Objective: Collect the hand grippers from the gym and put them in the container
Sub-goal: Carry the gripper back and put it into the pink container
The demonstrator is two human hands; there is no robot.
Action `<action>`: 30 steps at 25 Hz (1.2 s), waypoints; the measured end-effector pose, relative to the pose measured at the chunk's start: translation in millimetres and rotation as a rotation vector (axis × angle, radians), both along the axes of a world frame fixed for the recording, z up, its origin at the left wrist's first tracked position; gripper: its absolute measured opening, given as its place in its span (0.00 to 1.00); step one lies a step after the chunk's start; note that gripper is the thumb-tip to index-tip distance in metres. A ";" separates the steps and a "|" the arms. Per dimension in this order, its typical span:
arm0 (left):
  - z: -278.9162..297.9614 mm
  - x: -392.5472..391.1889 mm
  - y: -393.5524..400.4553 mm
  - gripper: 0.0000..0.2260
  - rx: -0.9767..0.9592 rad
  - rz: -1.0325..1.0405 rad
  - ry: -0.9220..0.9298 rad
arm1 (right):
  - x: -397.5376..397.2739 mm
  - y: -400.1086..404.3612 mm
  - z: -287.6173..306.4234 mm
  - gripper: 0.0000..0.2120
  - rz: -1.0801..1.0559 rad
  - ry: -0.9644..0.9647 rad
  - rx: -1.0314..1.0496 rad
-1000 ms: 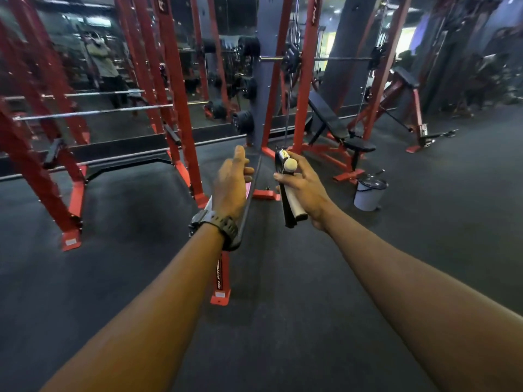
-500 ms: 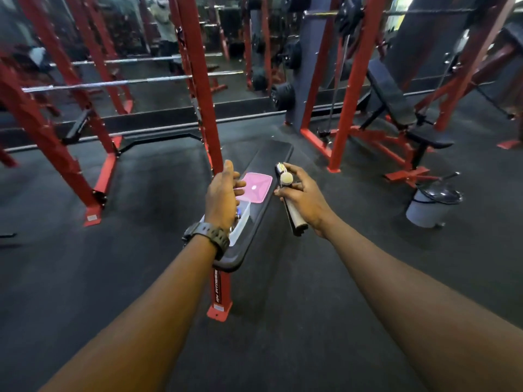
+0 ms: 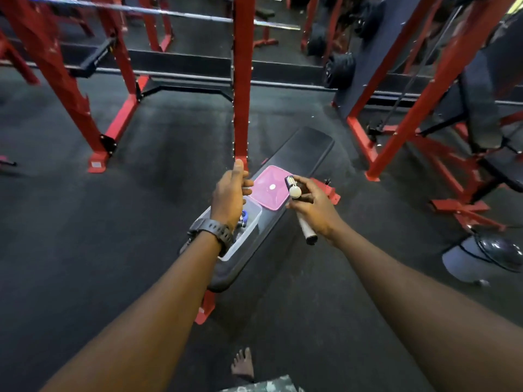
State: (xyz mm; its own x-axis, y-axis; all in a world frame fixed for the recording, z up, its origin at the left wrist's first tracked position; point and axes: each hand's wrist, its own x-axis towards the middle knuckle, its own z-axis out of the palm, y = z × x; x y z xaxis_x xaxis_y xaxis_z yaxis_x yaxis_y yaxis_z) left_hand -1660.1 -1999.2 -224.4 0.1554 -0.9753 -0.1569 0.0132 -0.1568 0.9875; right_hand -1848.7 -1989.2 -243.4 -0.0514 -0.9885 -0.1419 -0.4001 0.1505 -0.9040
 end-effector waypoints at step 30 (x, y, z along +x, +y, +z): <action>-185.9 -50.8 -298.0 0.21 0.355 0.419 0.123 | -25.7 -386.2 -217.5 0.30 0.431 0.149 0.395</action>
State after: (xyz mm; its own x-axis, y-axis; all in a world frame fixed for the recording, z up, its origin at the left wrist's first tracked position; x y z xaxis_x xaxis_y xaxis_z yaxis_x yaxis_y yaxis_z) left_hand -1710.9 -2297.2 -410.3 0.4776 -0.7185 -0.5057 0.2576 -0.4357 0.8624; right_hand -1874.5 -2375.5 -461.0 0.2947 -0.7986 -0.5247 -0.6179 0.2596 -0.7422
